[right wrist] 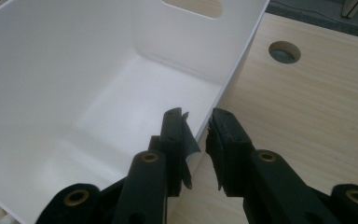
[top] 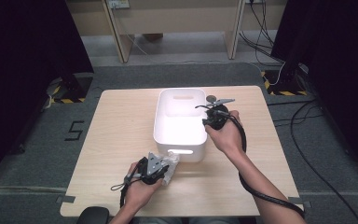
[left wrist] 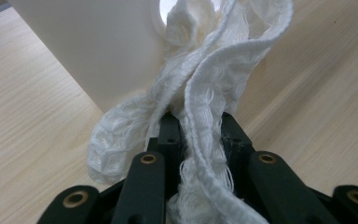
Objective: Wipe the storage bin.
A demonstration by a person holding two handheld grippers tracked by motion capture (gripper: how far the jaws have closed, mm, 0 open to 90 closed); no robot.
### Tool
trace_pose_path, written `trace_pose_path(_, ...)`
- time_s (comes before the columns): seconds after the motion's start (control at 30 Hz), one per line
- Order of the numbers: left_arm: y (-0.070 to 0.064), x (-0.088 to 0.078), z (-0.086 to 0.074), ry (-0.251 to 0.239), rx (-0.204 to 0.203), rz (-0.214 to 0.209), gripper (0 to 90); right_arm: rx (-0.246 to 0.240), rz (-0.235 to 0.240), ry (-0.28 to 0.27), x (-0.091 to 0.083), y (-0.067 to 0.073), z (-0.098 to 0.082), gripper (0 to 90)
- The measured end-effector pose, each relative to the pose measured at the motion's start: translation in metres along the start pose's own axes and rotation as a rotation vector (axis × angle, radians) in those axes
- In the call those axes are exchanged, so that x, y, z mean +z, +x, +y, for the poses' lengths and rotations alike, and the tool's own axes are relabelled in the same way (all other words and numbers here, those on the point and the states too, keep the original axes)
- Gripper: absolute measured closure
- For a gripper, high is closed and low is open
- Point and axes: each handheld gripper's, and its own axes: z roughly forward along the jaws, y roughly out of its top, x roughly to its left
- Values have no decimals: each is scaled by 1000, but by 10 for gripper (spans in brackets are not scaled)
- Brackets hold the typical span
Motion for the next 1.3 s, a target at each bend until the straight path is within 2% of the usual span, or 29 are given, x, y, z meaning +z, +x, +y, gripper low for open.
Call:
trace_pose_path(0.3,-1,-18,11,-75,-25,29,747,-4,0,2,0,0,0,756)
trace_pose_path(0.63,-1,-35,23,-118,-26,53,747,-3,1,4,0,0,1,756)
trace_pose_path(0.8,-3,-42,28,-154,-32,67,747,-6,-1,2,0,0,0,756)
trace_pose_path(1.17,-5,-43,34,-155,-22,71,747,-9,-4,7,0,0,1,756)
trace_pose_path(1.2,-5,-42,35,-163,-7,72,747,-9,-5,7,0,1,1,756)
trace_pose_path(1.23,-6,-42,35,-154,-17,68,747,-8,-6,6,0,1,1,756)
trace_pose_path(1.27,-6,-41,36,-161,-3,71,747,-10,-6,6,0,1,1,756)
trace_pose_path(1.3,-7,-41,36,-154,-14,64,747,-10,-6,6,0,1,1,756)
